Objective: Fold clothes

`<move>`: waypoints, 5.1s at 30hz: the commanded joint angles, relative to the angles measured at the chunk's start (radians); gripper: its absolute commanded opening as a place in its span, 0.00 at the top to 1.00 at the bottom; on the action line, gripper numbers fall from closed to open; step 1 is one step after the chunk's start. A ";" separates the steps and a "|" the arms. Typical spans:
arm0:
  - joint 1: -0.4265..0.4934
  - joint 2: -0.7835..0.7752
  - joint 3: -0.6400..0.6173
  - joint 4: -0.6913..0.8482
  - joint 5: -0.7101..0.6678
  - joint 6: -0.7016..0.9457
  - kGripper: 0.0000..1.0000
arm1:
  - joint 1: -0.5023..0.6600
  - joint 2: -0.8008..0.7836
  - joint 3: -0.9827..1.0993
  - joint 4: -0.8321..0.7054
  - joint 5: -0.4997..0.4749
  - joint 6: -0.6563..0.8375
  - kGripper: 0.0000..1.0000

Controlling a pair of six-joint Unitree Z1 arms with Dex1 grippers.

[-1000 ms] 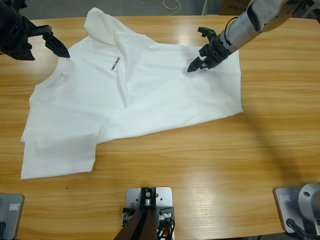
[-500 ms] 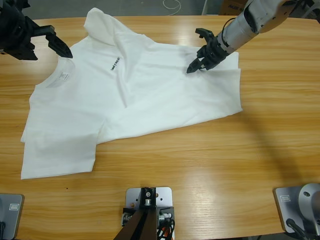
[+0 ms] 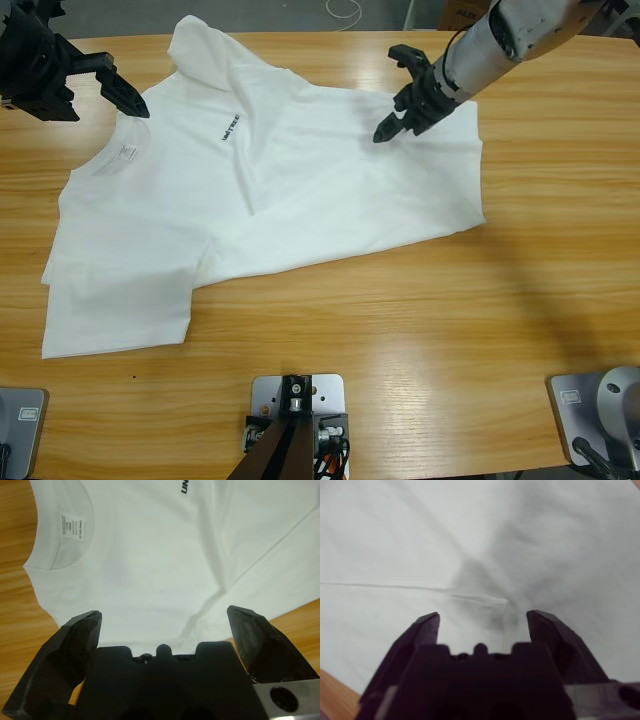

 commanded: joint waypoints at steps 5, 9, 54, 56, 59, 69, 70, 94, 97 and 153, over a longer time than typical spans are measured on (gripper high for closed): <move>-0.010 0.049 0.014 -0.013 -0.014 -0.026 0.02 | 0.012 0.058 0.030 -0.018 0.053 -0.012 0.40; -0.010 0.055 0.014 -0.015 -0.014 -0.026 0.02 | 0.012 0.071 0.038 -0.030 0.057 -0.012 0.40; -0.016 0.060 0.016 -0.025 -0.014 -0.032 0.02 | 0.011 0.065 0.078 -0.064 0.008 -0.009 1.00; -0.017 0.060 0.016 -0.026 -0.014 -0.034 0.02 | 0.011 0.054 0.082 -0.064 0.001 -0.009 1.00; -0.021 0.058 0.016 -0.027 -0.014 -0.036 0.02 | 0.012 0.015 0.085 -0.065 -0.045 0.001 1.00; -0.033 0.060 0.017 -0.028 -0.014 -0.047 0.02 | 0.012 -0.054 0.113 -0.077 -0.129 0.005 0.71; -0.033 0.061 0.017 -0.028 -0.014 -0.047 0.02 | 0.012 -0.056 0.114 -0.078 -0.136 0.005 0.65; -0.036 0.070 0.021 -0.034 -0.014 -0.050 0.02 | 0.021 -0.017 0.142 -0.110 -0.114 0.005 0.93; -0.036 0.068 0.025 -0.034 -0.014 -0.050 0.02 | 0.023 -0.015 0.143 -0.110 -0.109 0.005 1.00; -0.027 -0.051 0.194 -0.087 -0.010 -0.158 0.02 | 0.009 0.054 0.030 0.030 -0.075 0.082 0.68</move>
